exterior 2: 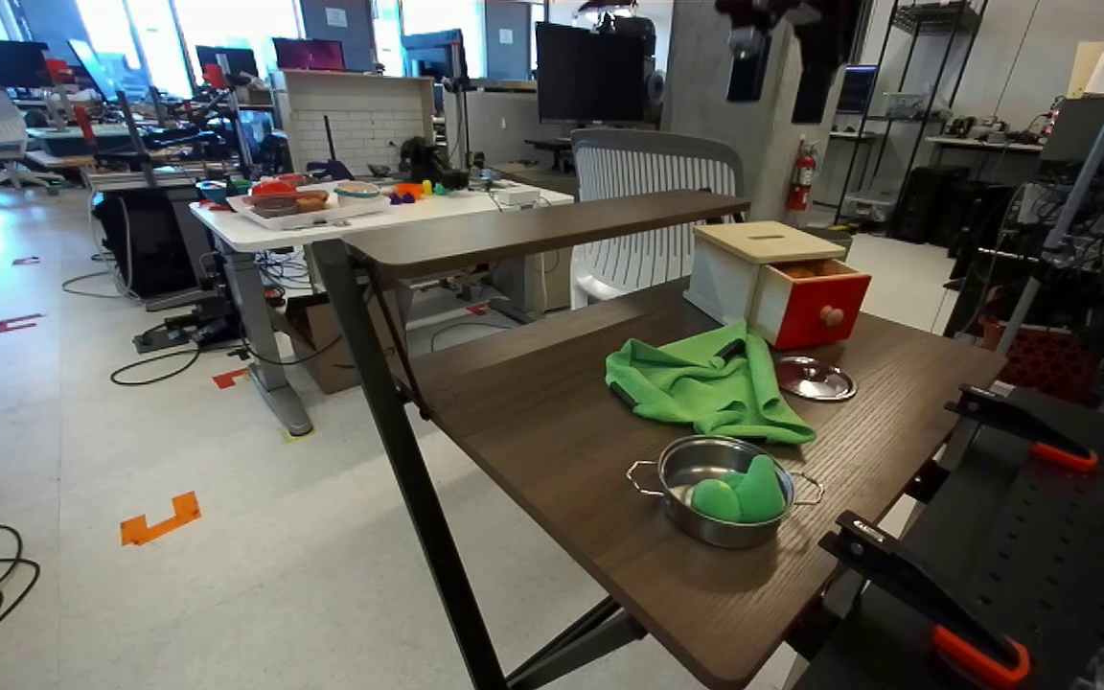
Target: Move the green cloth to the left
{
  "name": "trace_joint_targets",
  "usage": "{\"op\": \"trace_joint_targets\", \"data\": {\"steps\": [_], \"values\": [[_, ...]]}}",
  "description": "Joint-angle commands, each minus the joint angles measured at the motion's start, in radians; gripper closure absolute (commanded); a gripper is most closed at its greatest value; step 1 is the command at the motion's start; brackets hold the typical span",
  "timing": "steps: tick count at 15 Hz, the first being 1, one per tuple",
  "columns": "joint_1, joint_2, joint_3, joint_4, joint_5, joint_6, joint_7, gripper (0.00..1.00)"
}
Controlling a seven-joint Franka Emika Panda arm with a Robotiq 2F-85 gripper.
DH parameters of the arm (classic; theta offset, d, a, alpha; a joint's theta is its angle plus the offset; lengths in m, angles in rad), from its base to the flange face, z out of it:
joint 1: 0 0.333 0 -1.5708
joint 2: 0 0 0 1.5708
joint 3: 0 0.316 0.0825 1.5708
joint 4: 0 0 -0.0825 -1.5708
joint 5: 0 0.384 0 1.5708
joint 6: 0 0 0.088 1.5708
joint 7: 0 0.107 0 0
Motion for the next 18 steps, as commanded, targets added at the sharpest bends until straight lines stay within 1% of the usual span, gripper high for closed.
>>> {"op": "trace_joint_targets", "data": {"steps": [1, 2, 4, 9, 10, 13, 15, 18], "values": [[-0.016, 0.136, 0.006, 0.065, 0.004, 0.007, 0.002, 0.00], [-0.013, 0.078, 0.011, 0.017, -0.002, 0.011, 0.001, 0.00], [-0.014, 0.113, 0.012, 0.024, -0.003, 0.011, 0.002, 0.00], [-0.014, 0.096, 0.013, 0.025, -0.002, 0.011, 0.002, 0.00], [-0.010, 0.117, 0.011, 0.031, -0.018, 0.037, 0.045, 0.00], [-0.009, 0.186, 0.002, 0.066, -0.078, 0.082, 0.114, 0.00], [-0.013, 0.243, -0.006, 0.104, -0.112, 0.106, 0.140, 0.00], [-0.025, 0.328, -0.010, 0.167, -0.109, 0.112, 0.134, 0.00]]}}
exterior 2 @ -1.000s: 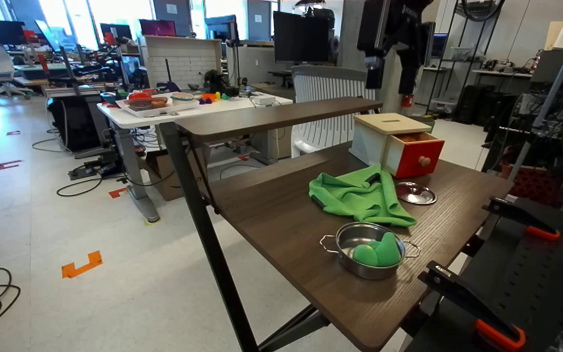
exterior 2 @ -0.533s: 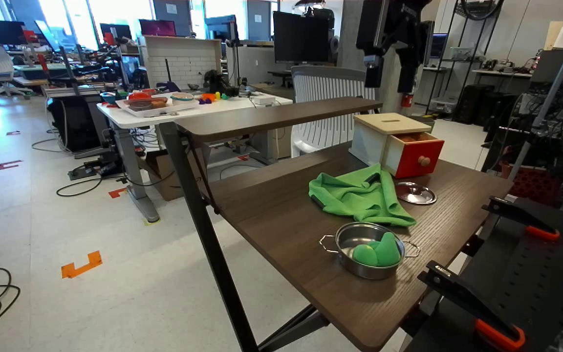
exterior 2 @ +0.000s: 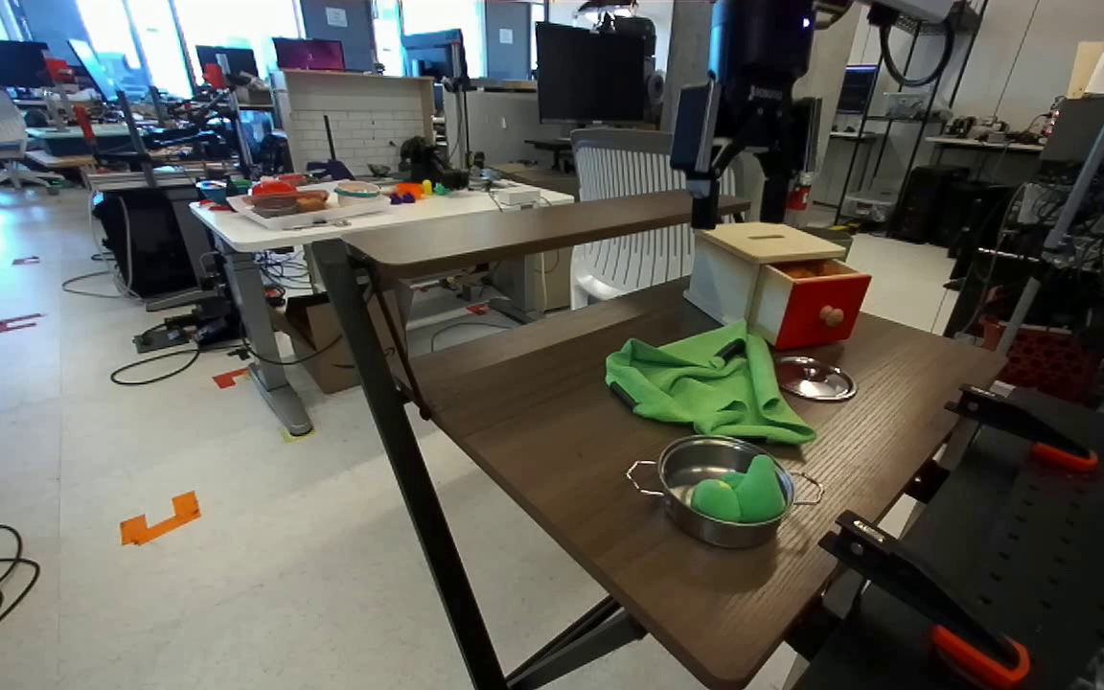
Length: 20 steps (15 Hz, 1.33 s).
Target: Move the green cloth to the left
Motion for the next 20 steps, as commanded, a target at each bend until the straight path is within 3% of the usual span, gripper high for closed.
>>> {"op": "trace_joint_targets", "data": {"steps": [1, 14, 20], "values": [[-0.016, 0.117, -0.005, 0.100, -0.015, 0.007, 0.006, 0.00], [-0.063, 0.341, -0.027, 0.192, -0.001, 0.106, -0.011, 0.00], [-0.044, 0.451, -0.031, 0.253, -0.016, 0.114, 0.007, 0.00]]}}
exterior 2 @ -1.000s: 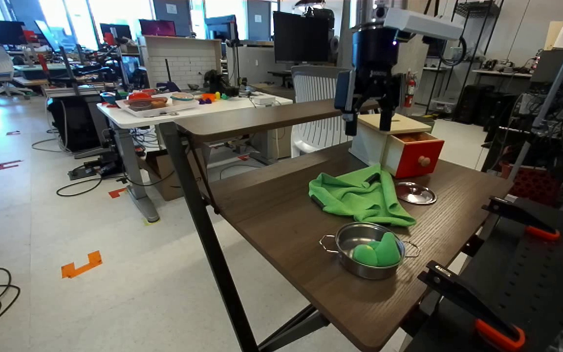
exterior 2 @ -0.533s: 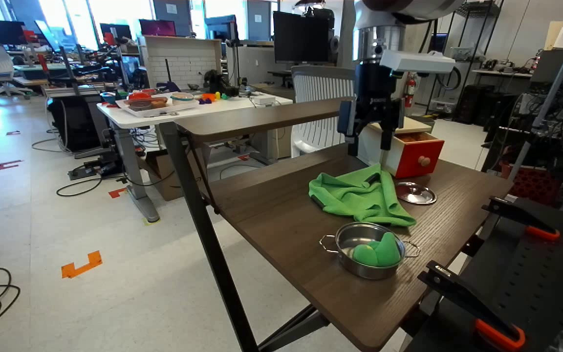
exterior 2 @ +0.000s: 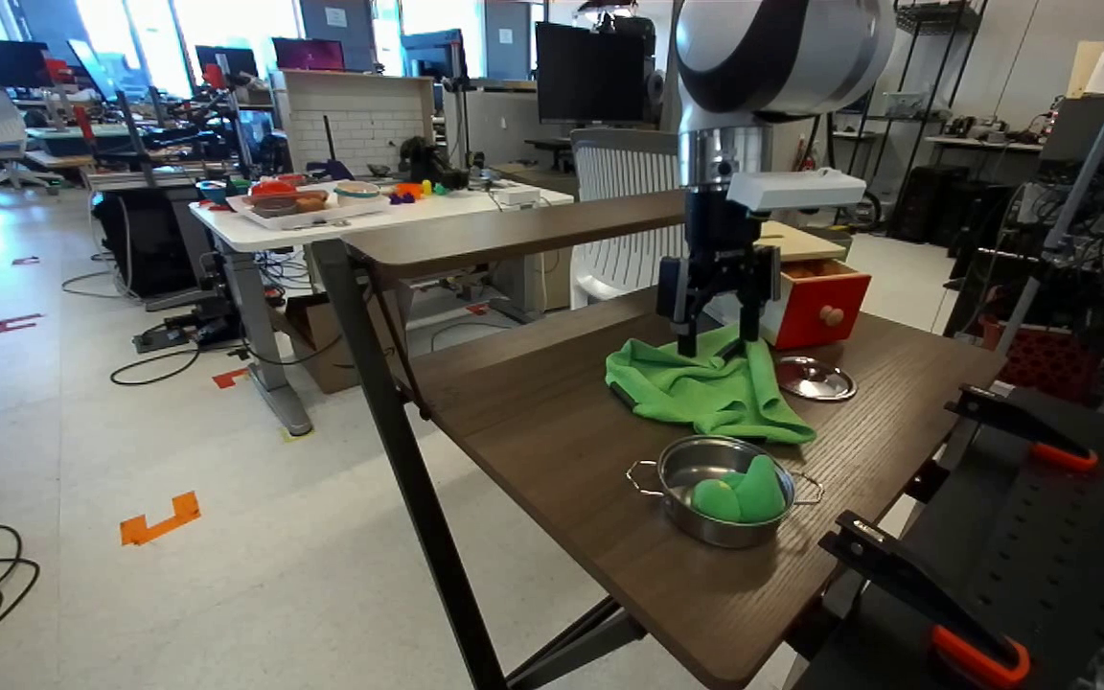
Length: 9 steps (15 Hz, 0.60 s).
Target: Move the green cloth to the left
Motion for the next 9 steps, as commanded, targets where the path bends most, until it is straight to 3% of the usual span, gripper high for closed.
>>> {"op": "trace_joint_targets", "data": {"steps": [1, 9], "values": [[0.010, 0.075, -0.005, 0.063, -0.014, 0.024, 0.021, 0.00], [0.031, 0.210, -0.006, 0.246, -0.010, 0.057, 0.065, 0.00]]}}
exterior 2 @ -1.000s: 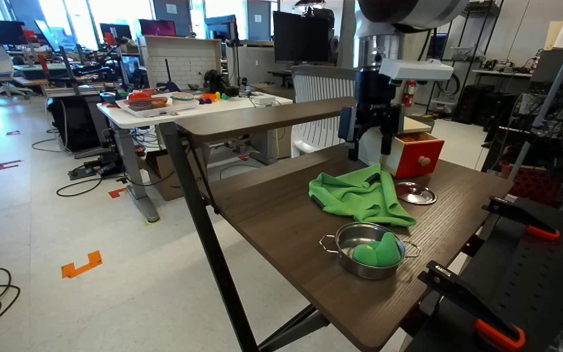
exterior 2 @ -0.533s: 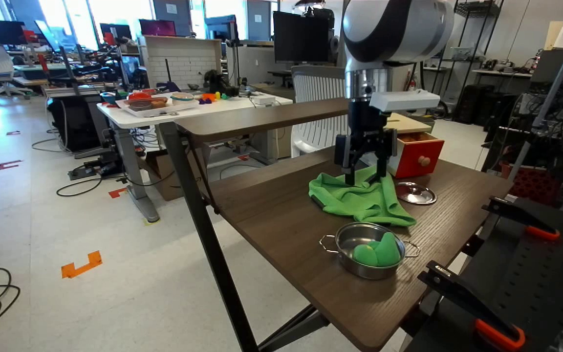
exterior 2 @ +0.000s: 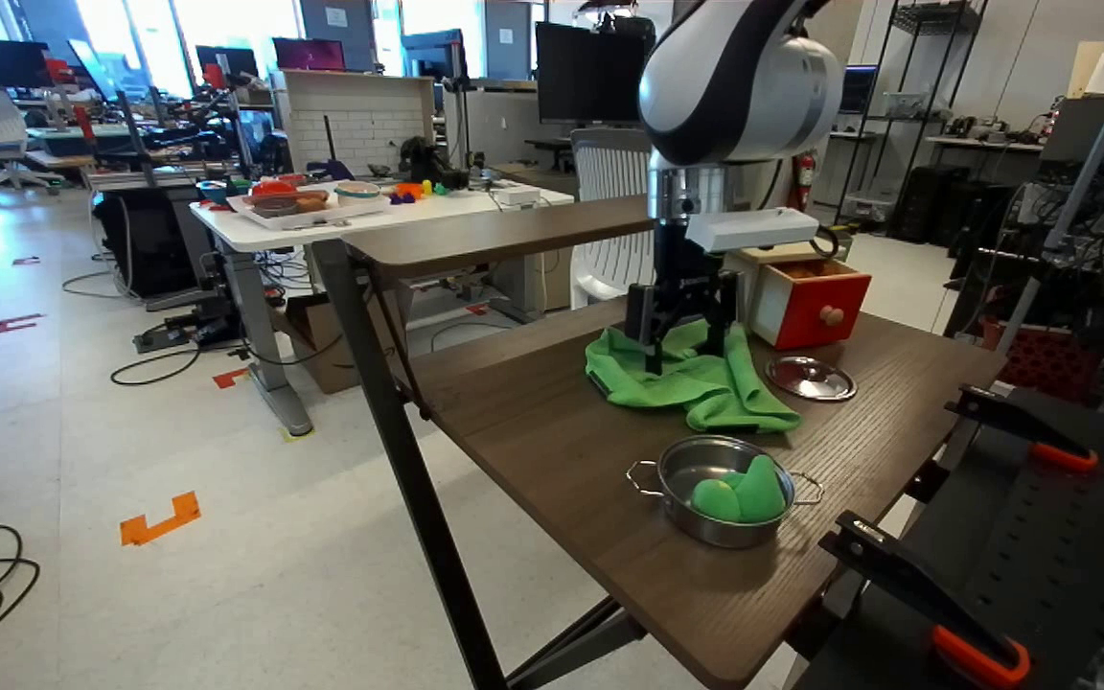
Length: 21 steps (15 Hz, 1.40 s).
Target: Move the green cloth to the left
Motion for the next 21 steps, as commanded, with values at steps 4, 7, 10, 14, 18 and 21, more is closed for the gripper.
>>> {"op": "trace_joint_targets", "data": {"steps": [4, 7, 10, 14, 18, 21], "values": [[0.064, 0.127, -0.032, 0.208, -0.045, 0.030, 0.084, 0.00], [0.098, 0.184, -0.050, 0.298, -0.080, 0.003, 0.121, 0.00], [0.134, 0.226, -0.064, 0.362, -0.114, -0.011, 0.146, 0.00], [0.179, 0.241, -0.064, 0.384, -0.153, -0.011, 0.142, 0.00], [0.218, 0.212, -0.047, 0.337, -0.182, -0.030, 0.124, 0.00], [0.251, 0.175, -0.042, 0.277, -0.207, -0.047, 0.112, 0.00]]}}
